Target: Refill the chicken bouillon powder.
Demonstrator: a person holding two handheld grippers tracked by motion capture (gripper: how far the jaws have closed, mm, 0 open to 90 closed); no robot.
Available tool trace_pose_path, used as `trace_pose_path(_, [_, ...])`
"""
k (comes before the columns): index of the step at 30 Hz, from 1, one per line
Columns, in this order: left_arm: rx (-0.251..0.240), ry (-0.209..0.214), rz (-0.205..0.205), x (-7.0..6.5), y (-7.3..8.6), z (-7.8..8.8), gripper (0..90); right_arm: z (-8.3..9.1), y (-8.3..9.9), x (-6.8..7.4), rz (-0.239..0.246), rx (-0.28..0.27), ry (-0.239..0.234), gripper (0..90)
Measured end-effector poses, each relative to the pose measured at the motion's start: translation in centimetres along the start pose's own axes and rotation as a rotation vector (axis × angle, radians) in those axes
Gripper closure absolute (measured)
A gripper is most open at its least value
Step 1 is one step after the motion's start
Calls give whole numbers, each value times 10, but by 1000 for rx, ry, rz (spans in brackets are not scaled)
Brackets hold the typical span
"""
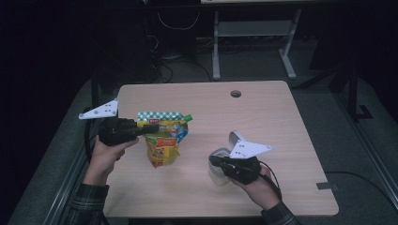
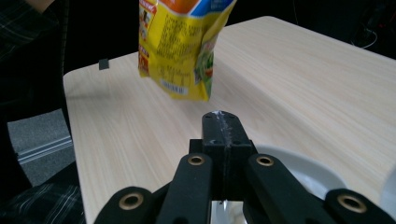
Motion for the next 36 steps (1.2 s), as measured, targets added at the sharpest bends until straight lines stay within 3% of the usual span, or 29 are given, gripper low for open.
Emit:
trace_pose_path(8, [-12,27,10,-4,-2,0,900,-21,-17,-3,18,-1,40,898])
trace_pose_path(26, [-12,74,24,-18,-13,-2,900,-61,-41,-16,9,-25,85,898])
trace_pose_path(36, [-11,85,14,-24,-20,-4,900,-75,-43,-12,38,-41,83,898])
Point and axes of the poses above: each handheld gripper's, and its own axes: z roughly backward along the jaws, y roughly out of its underside, x roughly to its left, the point moved 5 cm from there along -z, roughly forward along the jaws, and after that the axes turned 13 degrees about -y, right-handed, at the moved point
